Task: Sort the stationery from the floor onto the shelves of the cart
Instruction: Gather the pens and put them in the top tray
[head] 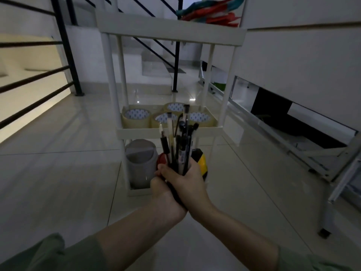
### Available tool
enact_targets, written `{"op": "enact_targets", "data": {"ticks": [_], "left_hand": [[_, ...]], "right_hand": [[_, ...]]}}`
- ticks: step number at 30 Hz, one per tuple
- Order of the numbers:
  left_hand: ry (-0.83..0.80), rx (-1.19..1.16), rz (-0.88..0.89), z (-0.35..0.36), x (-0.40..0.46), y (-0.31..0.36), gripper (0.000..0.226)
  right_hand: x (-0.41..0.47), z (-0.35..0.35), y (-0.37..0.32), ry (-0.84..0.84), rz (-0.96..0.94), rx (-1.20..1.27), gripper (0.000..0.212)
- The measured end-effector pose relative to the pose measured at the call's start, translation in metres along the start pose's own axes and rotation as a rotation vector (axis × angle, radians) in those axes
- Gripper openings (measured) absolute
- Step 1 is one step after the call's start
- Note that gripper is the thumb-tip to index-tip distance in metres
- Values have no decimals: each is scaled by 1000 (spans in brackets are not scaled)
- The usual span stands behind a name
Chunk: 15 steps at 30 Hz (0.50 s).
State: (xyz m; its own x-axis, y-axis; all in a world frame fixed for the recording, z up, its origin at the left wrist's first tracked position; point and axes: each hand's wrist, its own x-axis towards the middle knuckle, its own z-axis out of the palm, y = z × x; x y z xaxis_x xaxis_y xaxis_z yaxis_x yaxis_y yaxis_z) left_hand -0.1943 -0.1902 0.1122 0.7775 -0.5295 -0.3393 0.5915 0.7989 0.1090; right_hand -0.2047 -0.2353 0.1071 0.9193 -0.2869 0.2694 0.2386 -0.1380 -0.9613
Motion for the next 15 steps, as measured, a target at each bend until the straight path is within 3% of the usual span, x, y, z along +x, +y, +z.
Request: {"op": "enact_targets", "data": {"ticks": [2, 3, 4, 7, 11, 15], "left_hand": [[-143, 5, -44, 3, 1, 0, 28], [-136, 107, 112, 6, 0, 0, 37], [-64, 131, 162, 11, -3, 2, 46], [-31, 210, 82, 32, -14, 6, 40], [2, 272, 68, 65, -17, 13, 41], [-88, 333, 8, 107, -19, 24, 46]], "right_hand": [[4, 5, -1, 41, -15, -16, 32], [6, 7, -3, 70, -20, 5, 32], [8, 8, -7, 109, -23, 49, 32], [16, 5, -22, 164, 0, 167, 29], [35, -2, -52, 109, 57, 187, 34], [64, -18, -94, 15, 76, 212, 16]]}}
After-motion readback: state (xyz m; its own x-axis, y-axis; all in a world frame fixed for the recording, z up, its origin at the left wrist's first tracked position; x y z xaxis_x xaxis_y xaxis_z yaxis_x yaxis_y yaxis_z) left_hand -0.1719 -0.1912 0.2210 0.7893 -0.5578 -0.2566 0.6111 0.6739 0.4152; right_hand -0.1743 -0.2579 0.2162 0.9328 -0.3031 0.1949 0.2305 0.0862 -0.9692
